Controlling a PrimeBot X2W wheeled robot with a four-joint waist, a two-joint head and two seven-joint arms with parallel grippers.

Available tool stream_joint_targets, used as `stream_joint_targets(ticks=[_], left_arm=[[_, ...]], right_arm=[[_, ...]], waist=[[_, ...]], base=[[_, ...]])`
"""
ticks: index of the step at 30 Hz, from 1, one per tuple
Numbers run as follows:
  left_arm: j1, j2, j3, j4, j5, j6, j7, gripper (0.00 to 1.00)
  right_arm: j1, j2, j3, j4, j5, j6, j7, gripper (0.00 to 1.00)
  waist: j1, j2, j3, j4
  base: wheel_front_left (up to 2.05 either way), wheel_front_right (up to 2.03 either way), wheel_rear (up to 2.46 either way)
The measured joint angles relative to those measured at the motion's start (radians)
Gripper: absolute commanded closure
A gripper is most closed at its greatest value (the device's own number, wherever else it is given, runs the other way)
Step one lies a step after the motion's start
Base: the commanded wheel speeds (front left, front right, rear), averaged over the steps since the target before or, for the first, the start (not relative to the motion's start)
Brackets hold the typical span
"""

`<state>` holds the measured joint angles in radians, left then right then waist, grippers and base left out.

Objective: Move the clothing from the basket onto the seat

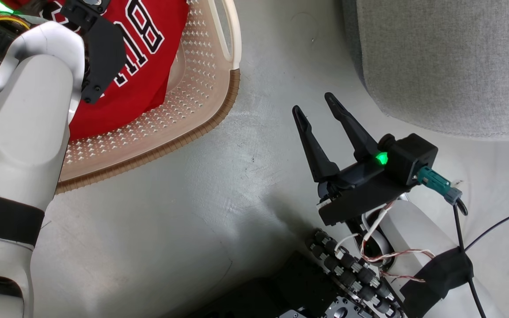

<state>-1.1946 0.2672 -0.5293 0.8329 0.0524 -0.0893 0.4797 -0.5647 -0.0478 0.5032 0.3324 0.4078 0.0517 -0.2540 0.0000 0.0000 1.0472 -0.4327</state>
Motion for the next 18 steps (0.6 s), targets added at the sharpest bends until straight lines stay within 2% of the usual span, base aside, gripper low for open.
stream_joint_targets(ticks=[2,4,6,9,10,18], left_arm=[[0.000,0.000,-0.002,0.003,0.000,0.000,0.004,0.04],[0.000,0.000,-0.002,0.006,0.000,0.000,0.004,0.45],[0.000,-0.001,-0.001,0.008,-0.002,-0.001,0.004,0.59],[0.000,-0.002,0.000,0.010,-0.014,-0.008,0.004,0.93],[0.000,-0.003,0.000,0.011,-0.018,-0.008,0.004,1.00],[0.000,-0.008,0.004,0.014,-0.027,-0.008,0.003,1.00]], right_arm=[[0.000,0.000,-0.002,0.002,0.000,0.000,0.000,0.00],[0.000,0.000,-0.002,0.005,0.000,0.000,0.000,0.00],[-0.001,0.000,-0.003,0.006,0.000,0.000,0.000,0.00],[-0.003,0.000,-0.005,0.008,0.000,0.000,0.000,0.00],[-0.005,0.000,-0.006,0.010,0.000,0.000,0.000,0.00],[-0.024,0.000,-0.009,0.016,0.000,0.001,0.000,0.00]], waist=[[0.0000,0.0000,0.000,-0.001],[0.0000,0.0000,0.001,-0.001],[0.0000,0.0000,0.001,-0.001],[0.0000,0.0000,0.001,-0.002],[0.0000,0.0000,0.001,-0.002],[0.0000,0.0000,-0.002,-0.002]], base=[[0.00,0.00,0.00],[0.00,0.00,0.00],[0.00,0.00,0.00],[0.00,0.00,0.00],[0.00,0.00,0.00],[0.00,0.00,0.00]])
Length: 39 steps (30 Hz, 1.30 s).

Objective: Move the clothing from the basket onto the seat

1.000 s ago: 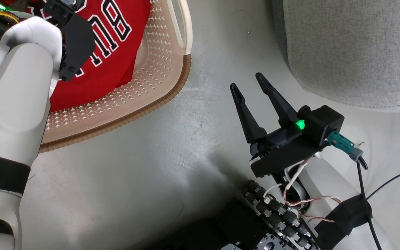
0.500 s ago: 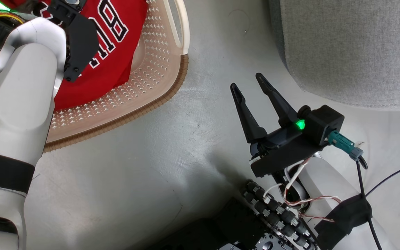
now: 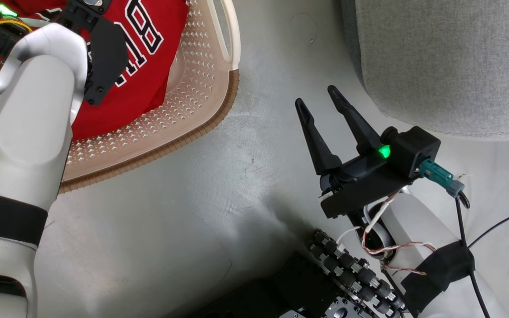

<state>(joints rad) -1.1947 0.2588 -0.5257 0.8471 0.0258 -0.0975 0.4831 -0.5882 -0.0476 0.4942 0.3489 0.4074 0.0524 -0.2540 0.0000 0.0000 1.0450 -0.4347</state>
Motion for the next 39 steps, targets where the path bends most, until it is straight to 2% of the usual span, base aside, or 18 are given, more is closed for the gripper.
stream_joint_targets(ticks=[10,21,28,39], left_arm=[[0.015,-0.034,-0.001,0.007,-0.026,-0.001,-0.036,1.00],[0.075,-0.118,0.020,0.006,-0.087,0.001,-0.122,1.00],[0.121,-0.168,0.026,0.011,-0.110,0.002,-0.189,1.00],[0.223,-0.209,0.048,0.009,-0.205,0.009,-0.336,1.00]], right_arm=[[-0.004,0.001,-0.025,0.026,-0.012,0.001,0.000,0.00],[-0.004,0.000,-0.108,0.071,-0.049,0.009,0.000,0.00],[0.006,-0.013,-0.158,0.090,-0.083,0.011,0.000,0.00],[0.094,-0.074,-0.243,0.118,-0.105,0.017,0.000,0.00]], waist=[[0.0000,0.0000,-0.030,0.014],[0.0000,0.0000,-0.099,0.057],[0.0000,0.0000,-0.160,0.104],[-0.0001,0.0000,-0.299,0.213]], base=[[0.00,0.00,0.00],[0.00,0.00,0.00],[0.00,0.00,0.00],[0.00,0.00,0.00]])
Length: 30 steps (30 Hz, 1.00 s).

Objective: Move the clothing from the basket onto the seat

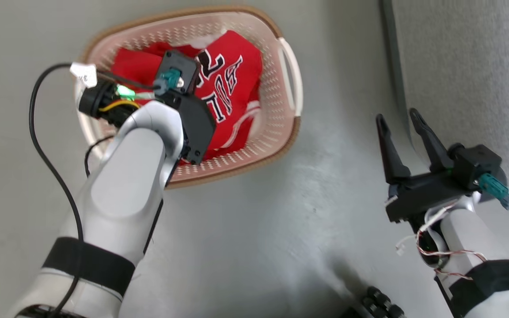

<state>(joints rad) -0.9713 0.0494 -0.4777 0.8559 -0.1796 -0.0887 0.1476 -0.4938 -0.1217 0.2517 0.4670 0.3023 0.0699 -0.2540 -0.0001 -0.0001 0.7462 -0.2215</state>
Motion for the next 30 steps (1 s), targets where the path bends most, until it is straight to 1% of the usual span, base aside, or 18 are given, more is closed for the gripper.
stream_joint_targets(ticks=[9,14,17,25,30], left_arm=[[0.092,-0.010,0.022,-0.011,-0.076,-0.001,-0.104,1.00],[0.143,-0.013,0.038,-0.022,-0.128,-0.001,-0.157,1.00],[0.182,-0.013,0.039,-0.026,-0.141,-0.003,-0.184,1.00],[0.268,-0.014,0.005,-0.082,-0.218,-0.008,-0.243,1.00],[0.310,-0.014,-0.010,-0.107,-0.255,0.001,-0.268,1.00]], right_arm=[[0.088,-0.036,-0.051,0.010,-0.009,0.001,0.000,0.00],[0.139,-0.039,-0.064,0.014,-0.022,0.005,0.000,0.00],[0.165,-0.039,-0.075,0.014,-0.027,0.005,0.000,0.00],[0.232,-0.035,-0.096,0.022,-0.030,0.005,0.000,0.00],[0.275,-0.023,-0.101,0.028,-0.034,0.009,0.000,0.00]], waist=[[0.0000,0.0000,-0.120,0.096],[-0.0001,0.0000,-0.193,0.147],[-0.0001,0.0000,-0.239,0.173],[-0.0001,-0.0001,-0.348,0.222],[0.0000,0.0000,-0.426,0.246]], base=[[0.00,0.00,0.00],[0.00,0.00,0.00],[0.00,0.00,0.00],[0.00,0.00,0.00],[0.00,0.00,0.00]])
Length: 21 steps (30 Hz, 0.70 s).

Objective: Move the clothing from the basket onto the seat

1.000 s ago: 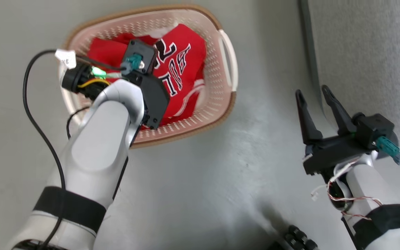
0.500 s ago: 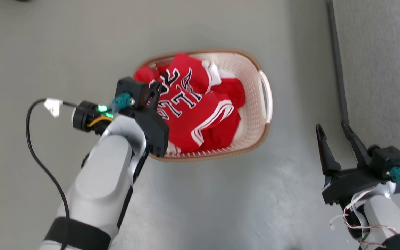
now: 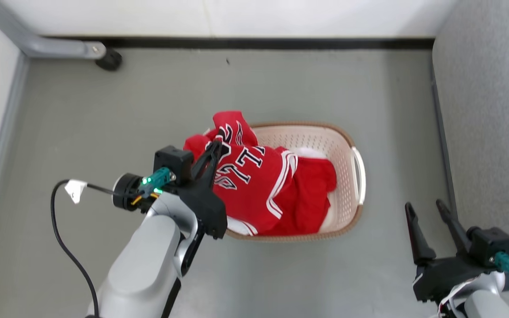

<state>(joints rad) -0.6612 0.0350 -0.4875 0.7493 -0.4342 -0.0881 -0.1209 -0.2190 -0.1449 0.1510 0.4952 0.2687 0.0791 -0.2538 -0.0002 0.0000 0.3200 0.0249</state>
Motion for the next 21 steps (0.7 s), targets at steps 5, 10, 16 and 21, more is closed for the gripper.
stream_joint_targets(ticks=[5,10,16,21], left_arm=[[0.037,0.000,-0.003,-0.007,-0.012,0.002,-0.010,1.00],[0.084,0.001,-0.004,-0.017,-0.029,0.009,-0.015,1.00],[0.135,0.001,-0.007,-0.042,-0.050,0.021,-0.015,1.00],[0.160,0.002,-0.002,-0.067,-0.051,0.032,-0.014,1.00]], right_arm=[[0.042,0.015,-0.001,0.003,-0.014,0.000,0.000,0.00],[0.097,0.016,-0.005,0.009,-0.016,0.001,0.000,0.00],[0.169,0.022,-0.015,0.002,-0.022,0.002,0.000,0.00],[0.199,0.022,-0.022,-0.008,-0.023,0.006,0.000,0.00]], waist=[[0.0000,-0.0001,-0.078,0.016],[0.0000,-0.0001,-0.154,0.025],[0.0000,-0.0001,-0.234,0.036],[0.0000,-0.0001,-0.286,0.047]], base=[[0.00,0.00,0.00],[0.00,0.00,0.00],[0.00,0.00,0.00],[0.00,0.00,0.00]])
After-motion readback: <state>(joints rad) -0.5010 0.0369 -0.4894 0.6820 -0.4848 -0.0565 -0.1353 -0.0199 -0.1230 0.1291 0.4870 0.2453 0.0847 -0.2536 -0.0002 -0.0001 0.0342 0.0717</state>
